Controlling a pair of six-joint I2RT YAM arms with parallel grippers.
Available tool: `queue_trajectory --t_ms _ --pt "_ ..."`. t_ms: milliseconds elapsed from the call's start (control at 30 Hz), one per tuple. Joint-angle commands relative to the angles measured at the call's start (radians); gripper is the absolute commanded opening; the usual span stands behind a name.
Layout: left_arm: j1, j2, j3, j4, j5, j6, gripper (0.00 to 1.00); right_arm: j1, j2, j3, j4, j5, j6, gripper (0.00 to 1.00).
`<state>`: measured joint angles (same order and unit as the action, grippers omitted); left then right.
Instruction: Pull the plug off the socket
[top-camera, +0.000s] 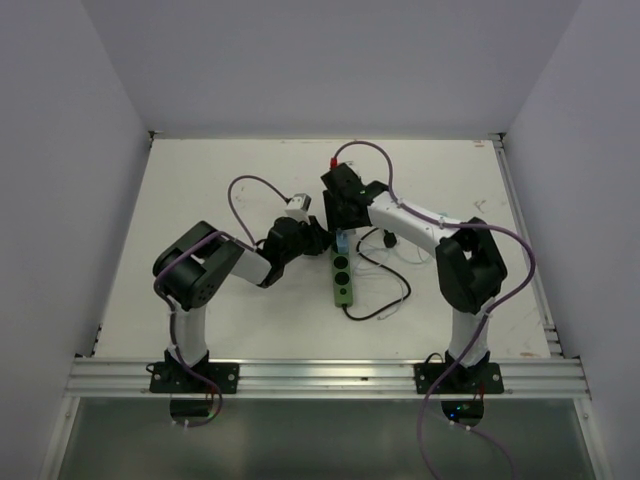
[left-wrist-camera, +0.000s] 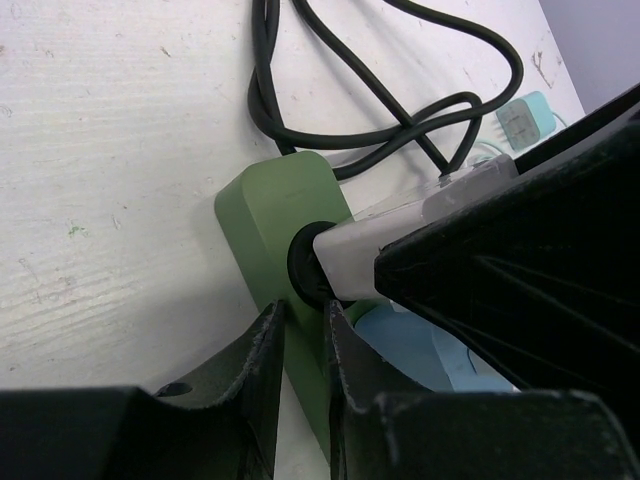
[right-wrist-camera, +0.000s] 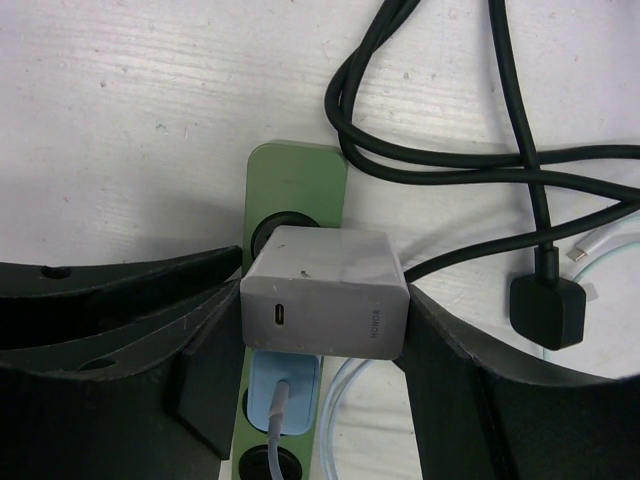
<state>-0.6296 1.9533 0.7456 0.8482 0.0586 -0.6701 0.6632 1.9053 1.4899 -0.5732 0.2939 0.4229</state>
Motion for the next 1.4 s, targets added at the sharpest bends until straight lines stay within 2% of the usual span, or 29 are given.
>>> queue_trajectory --t_ms 0,100,367,433,600,633,767,900,1000,1167,1367 --pt "0.008 0.093 -0.031 -0.302 -0.097 0.067 0.21 0.058 -0.035 0.101 -0.115 0.019 -0.070 0.04" --pt "0.010 0.096 -0.028 -0.304 -0.097 0.067 0.21 0.059 -0.014 0.122 -0.125 0.011 -0.073 0.05" --pt "0.010 0.101 -0.022 -0.311 -0.098 0.067 0.21 0.033 -0.077 0.040 -0.039 -0.183 -0.027 0.07" --pt "0.010 0.099 -0.023 -0.313 -0.098 0.067 0.21 -0.008 -0.103 -0.002 -0.002 -0.234 -0.003 0.07" --pt "0.008 0.101 -0.023 -0.313 -0.098 0.067 0.21 -0.137 -0.190 -0.161 0.154 -0.474 0.117 0.06" --pt "0.010 0.101 -0.023 -0.311 -0.098 0.066 0.21 -0.149 -0.193 -0.174 0.170 -0.478 0.125 0.06" --pt "0.010 0.101 -0.022 -0.310 -0.097 0.066 0.21 -0.129 -0.152 -0.126 0.124 -0.448 0.103 0.05" --pt "0.010 0.098 -0.026 -0.305 -0.095 0.066 0.21 -0.067 -0.114 -0.024 0.038 -0.337 0.048 0.06" --pt "0.010 0.095 -0.031 -0.304 -0.097 0.066 0.21 -0.008 -0.066 0.073 -0.063 -0.187 0.002 0.06" --pt "0.010 0.099 -0.026 -0.305 -0.098 0.066 0.21 0.042 -0.040 0.136 -0.139 -0.037 -0.021 0.06" --pt "0.010 0.091 -0.032 -0.301 -0.097 0.064 0.21 0.039 -0.055 0.107 -0.145 -0.039 -0.038 0.07"
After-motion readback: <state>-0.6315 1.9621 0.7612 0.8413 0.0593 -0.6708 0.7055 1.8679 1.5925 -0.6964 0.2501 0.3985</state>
